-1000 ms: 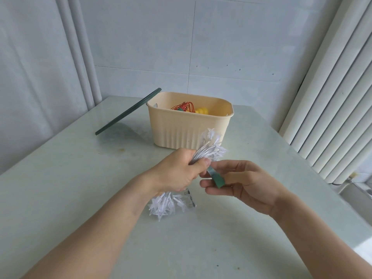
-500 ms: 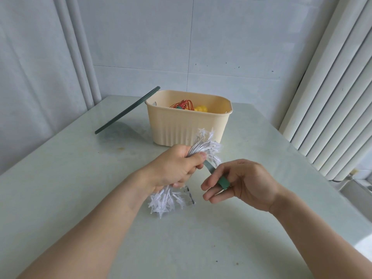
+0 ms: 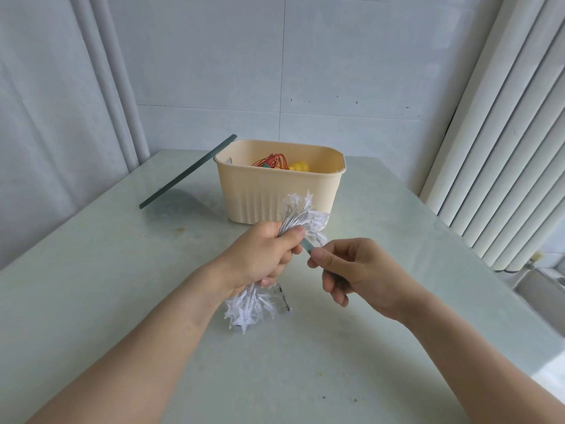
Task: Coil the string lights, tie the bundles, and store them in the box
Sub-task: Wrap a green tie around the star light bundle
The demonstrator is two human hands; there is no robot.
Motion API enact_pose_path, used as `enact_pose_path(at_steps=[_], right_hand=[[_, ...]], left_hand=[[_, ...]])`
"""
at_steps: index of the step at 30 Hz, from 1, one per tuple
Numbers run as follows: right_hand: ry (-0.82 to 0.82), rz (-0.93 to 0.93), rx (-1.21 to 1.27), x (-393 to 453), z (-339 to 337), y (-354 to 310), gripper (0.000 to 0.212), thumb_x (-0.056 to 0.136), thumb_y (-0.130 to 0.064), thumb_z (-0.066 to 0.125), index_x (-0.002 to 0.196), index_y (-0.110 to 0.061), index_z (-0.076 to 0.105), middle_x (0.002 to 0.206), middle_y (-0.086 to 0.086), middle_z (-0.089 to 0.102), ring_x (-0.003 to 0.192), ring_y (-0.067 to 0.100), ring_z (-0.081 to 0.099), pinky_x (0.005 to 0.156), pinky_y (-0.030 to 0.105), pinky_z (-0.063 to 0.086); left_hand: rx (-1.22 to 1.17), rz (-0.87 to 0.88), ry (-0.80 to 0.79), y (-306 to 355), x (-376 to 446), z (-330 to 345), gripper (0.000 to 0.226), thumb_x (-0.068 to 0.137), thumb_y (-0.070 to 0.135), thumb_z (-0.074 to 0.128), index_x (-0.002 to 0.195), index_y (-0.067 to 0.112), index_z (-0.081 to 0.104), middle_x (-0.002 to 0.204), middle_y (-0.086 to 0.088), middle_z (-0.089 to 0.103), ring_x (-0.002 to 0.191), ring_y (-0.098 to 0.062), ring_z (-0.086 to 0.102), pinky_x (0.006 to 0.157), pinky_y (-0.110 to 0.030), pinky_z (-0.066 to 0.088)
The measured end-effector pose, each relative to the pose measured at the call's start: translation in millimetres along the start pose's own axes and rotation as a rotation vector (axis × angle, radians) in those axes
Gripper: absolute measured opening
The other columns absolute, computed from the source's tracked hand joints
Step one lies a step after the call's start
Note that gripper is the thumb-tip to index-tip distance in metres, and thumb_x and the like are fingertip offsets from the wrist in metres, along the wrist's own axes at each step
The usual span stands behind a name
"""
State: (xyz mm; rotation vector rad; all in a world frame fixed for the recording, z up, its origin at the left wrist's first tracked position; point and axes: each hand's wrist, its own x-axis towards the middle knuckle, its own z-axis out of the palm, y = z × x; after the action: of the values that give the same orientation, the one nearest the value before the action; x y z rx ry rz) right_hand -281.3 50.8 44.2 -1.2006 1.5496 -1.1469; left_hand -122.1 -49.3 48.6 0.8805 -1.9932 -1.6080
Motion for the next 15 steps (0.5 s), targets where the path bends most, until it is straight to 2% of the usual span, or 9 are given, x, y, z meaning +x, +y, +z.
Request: enact_pose_path(at_steps=[4, 7, 11, 15], right_hand=[[0.109, 0.089, -0.002, 3, -1, 2, 0.023, 0.092, -0.016, 0.069, 0.08, 0.003, 0.067, 0.058, 0.013, 0.065, 0.044, 0.023, 0.058, 0.045, 0.027, 0.049], [0.159, 0.143, -0.004, 5, 1, 6, 0.021, 0.09, -0.012, 0.068, 0.076, 0.004, 0.067, 0.056, 0.013, 0.065, 0.042, 0.023, 0.058, 0.043, 0.026, 0.049], [0.211, 0.127, 0.029, 8, 11, 7, 0.019, 0.089, -0.012, 0.07, 0.078, 0.003, 0.068, 0.056, 0.009, 0.065, 0.036, 0.017, 0.051, 0.036, 0.023, 0.042], [0.289, 0.089, 0.095, 11, 16, 7, 0.017, 0.088, -0.011, 0.073, 0.078, 0.001, 0.067, 0.054, 0.006, 0.065, 0.035, 0.015, 0.049, 0.035, 0.023, 0.04]], left_hand=[[-0.144, -0.023, 0.096, 1, 3, 0, 0.039, 0.104, 0.044, 0.04, 0.075, 0.017, 0.04, 0.059, 0.002, 0.024, 0.042, -0.012, 0.018, 0.045, -0.027, 0.019], [-0.323, -0.084, 0.051, 4, 1, 1, 0.043, 0.101, 0.052, 0.031, 0.077, 0.018, 0.041, 0.058, 0.004, 0.025, 0.042, -0.012, 0.017, 0.044, -0.026, 0.019], [-0.446, -0.057, -0.045, 3, 4, 2, 0.034, 0.102, 0.036, 0.02, 0.087, 0.015, 0.043, 0.062, 0.001, 0.028, 0.044, -0.012, 0.02, 0.044, -0.026, 0.023], [-0.36, -0.004, -0.077, 1, 5, 3, 0.022, 0.103, 0.018, 0.025, 0.1, 0.009, 0.045, 0.064, 0.001, 0.034, 0.048, -0.013, 0.025, 0.047, -0.027, 0.028]])
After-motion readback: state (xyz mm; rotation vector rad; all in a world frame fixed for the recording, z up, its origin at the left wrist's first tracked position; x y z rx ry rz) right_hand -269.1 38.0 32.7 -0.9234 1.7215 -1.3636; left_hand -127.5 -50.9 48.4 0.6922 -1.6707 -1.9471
